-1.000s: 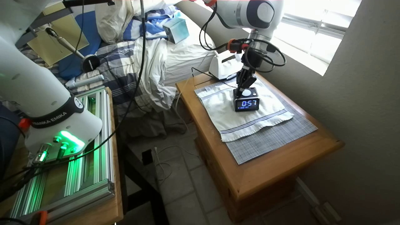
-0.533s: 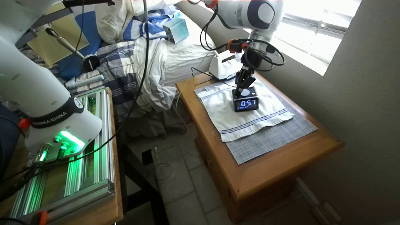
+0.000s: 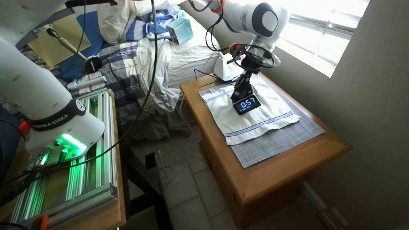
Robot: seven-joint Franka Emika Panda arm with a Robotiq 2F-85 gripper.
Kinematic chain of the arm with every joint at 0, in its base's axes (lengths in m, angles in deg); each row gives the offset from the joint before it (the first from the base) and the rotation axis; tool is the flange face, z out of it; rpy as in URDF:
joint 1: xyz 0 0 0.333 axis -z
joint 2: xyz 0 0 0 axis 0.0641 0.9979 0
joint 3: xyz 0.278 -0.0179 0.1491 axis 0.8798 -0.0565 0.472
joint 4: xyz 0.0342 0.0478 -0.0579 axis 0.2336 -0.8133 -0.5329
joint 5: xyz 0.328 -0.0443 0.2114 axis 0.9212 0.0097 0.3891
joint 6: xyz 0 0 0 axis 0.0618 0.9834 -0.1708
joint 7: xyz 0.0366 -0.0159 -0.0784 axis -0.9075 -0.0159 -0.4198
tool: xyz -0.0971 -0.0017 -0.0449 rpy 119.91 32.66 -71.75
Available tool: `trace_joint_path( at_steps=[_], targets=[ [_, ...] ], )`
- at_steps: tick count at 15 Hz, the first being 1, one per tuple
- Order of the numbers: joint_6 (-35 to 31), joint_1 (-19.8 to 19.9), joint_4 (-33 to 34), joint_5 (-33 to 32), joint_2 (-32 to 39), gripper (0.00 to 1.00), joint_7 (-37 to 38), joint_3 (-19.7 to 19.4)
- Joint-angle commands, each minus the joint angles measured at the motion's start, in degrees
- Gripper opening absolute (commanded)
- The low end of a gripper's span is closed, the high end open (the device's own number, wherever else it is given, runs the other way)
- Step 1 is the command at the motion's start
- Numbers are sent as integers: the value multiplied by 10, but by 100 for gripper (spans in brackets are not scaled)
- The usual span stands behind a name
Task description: Press a button on the left side of the alarm clock.
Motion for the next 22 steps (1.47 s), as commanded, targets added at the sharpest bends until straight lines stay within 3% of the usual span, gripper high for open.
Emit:
trace_joint_path(
  at_steps=[1, 5, 9, 14, 18, 19, 20, 22],
  targets=[
    [-39, 4, 42, 21, 43, 0, 59, -10],
    [-48, 8, 31, 9, 23, 0, 86, -12],
    [-76, 8, 11, -12, -13, 0, 58, -22],
    [-158, 17, -41, -19, -62, 0, -25, -20],
    [-244, 22, -133, -14, -134, 0, -118, -9],
    [-260, 20, -161, -17, -156, 26, -139, -9],
    [-275, 21, -179, -18, -174, 27, -162, -7],
    [-301, 27, -225, -16, -217, 39, -217, 4]
  ],
)
